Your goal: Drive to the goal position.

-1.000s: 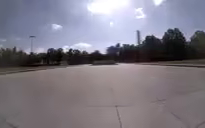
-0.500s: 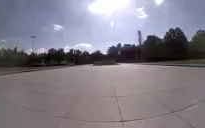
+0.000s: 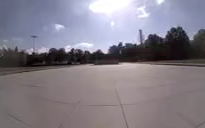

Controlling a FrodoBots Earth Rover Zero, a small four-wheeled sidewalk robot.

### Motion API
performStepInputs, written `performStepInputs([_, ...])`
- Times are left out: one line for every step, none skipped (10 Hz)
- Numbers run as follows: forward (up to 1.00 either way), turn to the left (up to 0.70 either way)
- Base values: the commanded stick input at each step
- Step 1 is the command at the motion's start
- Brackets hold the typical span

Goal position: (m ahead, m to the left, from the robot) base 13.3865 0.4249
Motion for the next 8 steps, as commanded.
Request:
performStepInputs([0.7,-0.16])
performStepInputs([0.7,-0.26])
performStepInputs([0.7,-0.22])
performStepInputs([0.7,-0.08])
performStepInputs([0.7,0.0])
performStepInputs([0.7,0.0])
performStepInputs([0.7,0.0])
performStepInputs([0.7,0.0])
